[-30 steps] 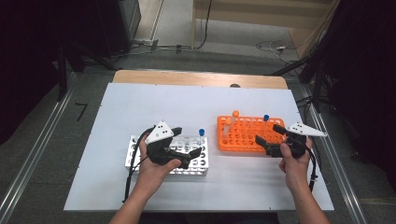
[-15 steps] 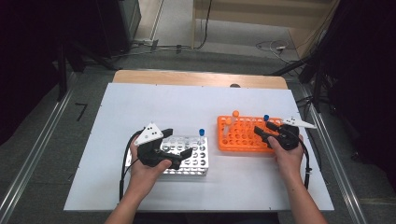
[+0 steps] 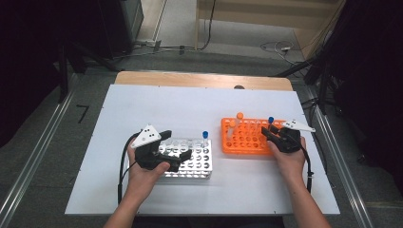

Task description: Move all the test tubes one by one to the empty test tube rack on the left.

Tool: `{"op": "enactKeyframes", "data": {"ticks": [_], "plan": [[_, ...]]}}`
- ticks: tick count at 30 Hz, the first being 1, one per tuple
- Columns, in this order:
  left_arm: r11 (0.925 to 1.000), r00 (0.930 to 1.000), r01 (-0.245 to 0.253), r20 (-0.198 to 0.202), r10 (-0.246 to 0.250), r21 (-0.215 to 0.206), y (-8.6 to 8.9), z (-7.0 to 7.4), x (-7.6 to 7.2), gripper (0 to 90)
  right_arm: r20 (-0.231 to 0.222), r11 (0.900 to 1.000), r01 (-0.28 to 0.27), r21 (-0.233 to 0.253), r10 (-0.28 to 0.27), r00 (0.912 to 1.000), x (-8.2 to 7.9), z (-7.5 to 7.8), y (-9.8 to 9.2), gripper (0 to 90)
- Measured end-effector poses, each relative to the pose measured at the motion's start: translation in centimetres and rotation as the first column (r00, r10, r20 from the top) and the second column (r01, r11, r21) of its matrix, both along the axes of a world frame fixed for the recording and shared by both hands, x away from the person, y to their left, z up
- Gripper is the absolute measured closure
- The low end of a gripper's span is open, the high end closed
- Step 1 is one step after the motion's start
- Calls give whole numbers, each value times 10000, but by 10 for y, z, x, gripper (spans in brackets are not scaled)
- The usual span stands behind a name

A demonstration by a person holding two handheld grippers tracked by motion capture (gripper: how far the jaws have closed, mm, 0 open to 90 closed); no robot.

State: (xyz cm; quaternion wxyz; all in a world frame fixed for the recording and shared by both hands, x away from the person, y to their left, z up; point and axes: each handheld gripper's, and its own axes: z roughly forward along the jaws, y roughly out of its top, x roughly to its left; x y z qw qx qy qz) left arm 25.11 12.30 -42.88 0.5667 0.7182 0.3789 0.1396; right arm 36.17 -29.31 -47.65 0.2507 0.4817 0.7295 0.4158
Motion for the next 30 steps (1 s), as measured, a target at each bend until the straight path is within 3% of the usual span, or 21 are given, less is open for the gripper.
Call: {"op": "enactKeyframes", "data": {"ticks": [3,13,22,30], "plan": [[10000,10000,8,-7,-8,50,0,0,0,0,130,9999,132,-53,-131,9998,-2,-2,0,729],[9999,10000,36,-39,-36,132,-1,-2,1,0,433,9999,-91,107,86,9990,-5,0,-2,748],[9999,10000,35,-86,-35,100,-1,-3,1,0,941,9982,-271,533,220,9953,-14,16,-9,749],[10000,10000,26,-50,-25,68,0,-2,1,0,1066,9951,-652,741,571,9927,-23,27,-9,749]]}}
